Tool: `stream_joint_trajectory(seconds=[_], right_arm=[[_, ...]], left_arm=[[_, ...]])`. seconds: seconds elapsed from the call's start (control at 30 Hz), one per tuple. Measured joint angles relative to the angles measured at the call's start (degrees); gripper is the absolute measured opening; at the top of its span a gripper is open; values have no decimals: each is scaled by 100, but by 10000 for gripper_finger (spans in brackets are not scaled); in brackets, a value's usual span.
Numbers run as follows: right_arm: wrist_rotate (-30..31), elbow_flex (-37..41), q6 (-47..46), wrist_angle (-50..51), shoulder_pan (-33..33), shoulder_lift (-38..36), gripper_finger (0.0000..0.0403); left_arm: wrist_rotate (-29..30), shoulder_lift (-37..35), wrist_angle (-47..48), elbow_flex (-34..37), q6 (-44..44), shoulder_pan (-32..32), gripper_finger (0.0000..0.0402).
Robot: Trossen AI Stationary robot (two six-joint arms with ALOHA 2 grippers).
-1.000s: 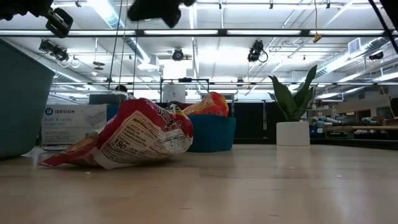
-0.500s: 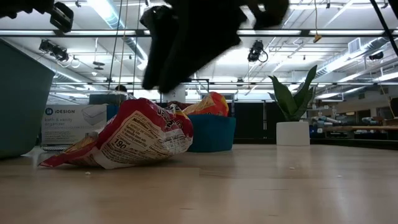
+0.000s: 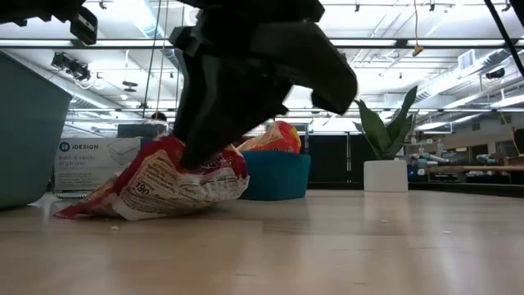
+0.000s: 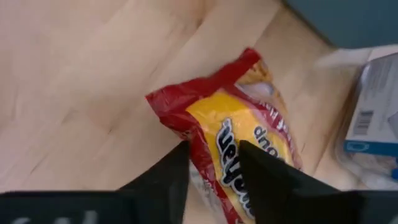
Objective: Sort Maruchan noodles
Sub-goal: Put the left red noodle pack into the blue bin
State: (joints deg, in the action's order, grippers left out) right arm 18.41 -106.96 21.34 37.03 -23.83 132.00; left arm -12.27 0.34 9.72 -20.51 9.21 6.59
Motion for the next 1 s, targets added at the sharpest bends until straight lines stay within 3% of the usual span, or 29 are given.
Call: stream_joint_trajectory(seconds=[0.27, 0.5, 0.77, 1.0], right_arm=[[-1, -2, -59, -156, 71, 0, 10], [578, -427, -13, 43, 91, -83, 8], [889, -1714, 263, 889, 185, -146, 7], [811, -2751, 660, 891, 238, -151, 7]], left_arm=[[8, 0, 5, 0, 6, 0, 37], [6, 0, 17, 0, 19, 0, 37], [5, 0, 97, 0, 22, 0, 37], [5, 0, 82, -2, 378, -4, 37]])
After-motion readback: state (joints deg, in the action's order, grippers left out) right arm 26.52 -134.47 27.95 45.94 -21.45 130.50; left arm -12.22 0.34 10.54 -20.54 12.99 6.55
